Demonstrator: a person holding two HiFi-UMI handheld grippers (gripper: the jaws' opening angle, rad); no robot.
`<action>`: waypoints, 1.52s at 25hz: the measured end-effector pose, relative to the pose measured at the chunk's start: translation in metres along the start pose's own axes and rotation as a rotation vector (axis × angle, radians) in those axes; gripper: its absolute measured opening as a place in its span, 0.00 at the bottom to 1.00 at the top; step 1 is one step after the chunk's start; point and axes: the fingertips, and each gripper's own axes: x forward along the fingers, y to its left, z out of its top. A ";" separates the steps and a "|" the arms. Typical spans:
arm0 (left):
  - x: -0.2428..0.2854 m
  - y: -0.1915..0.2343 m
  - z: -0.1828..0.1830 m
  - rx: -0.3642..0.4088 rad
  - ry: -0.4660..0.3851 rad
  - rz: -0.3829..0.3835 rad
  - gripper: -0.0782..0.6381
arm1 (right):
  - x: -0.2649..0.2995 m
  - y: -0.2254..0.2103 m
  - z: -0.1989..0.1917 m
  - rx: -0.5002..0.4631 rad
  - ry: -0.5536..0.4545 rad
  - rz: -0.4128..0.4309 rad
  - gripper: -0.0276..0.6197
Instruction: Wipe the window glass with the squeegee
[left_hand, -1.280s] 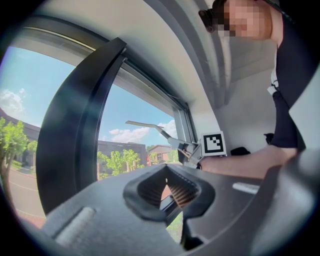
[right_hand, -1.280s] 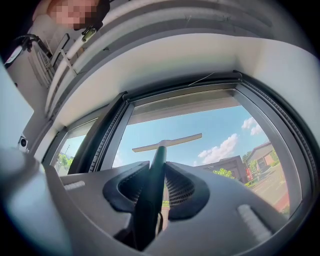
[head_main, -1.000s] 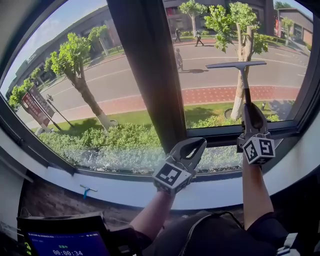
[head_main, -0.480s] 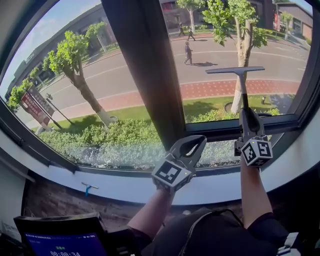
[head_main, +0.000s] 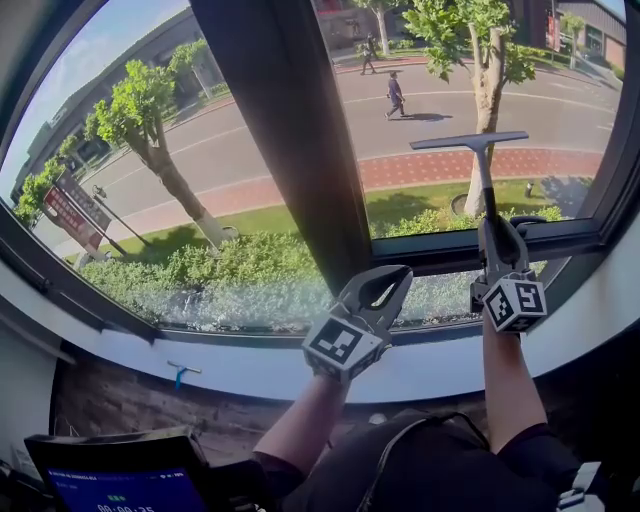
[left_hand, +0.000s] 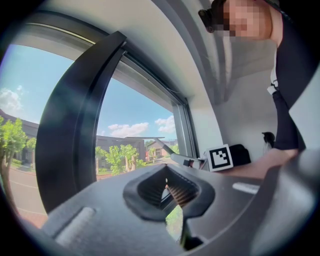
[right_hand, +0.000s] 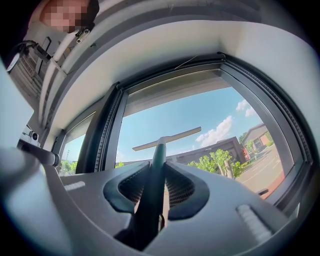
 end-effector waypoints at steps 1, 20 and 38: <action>0.000 -0.001 -0.001 -0.001 0.001 -0.001 0.11 | -0.001 -0.001 -0.002 0.002 0.003 0.000 0.20; -0.002 -0.005 -0.008 -0.010 0.019 -0.016 0.11 | -0.031 -0.004 -0.057 0.099 0.115 -0.032 0.20; -0.005 -0.007 -0.016 -0.014 0.048 -0.015 0.11 | -0.057 -0.012 -0.109 0.203 0.206 -0.057 0.20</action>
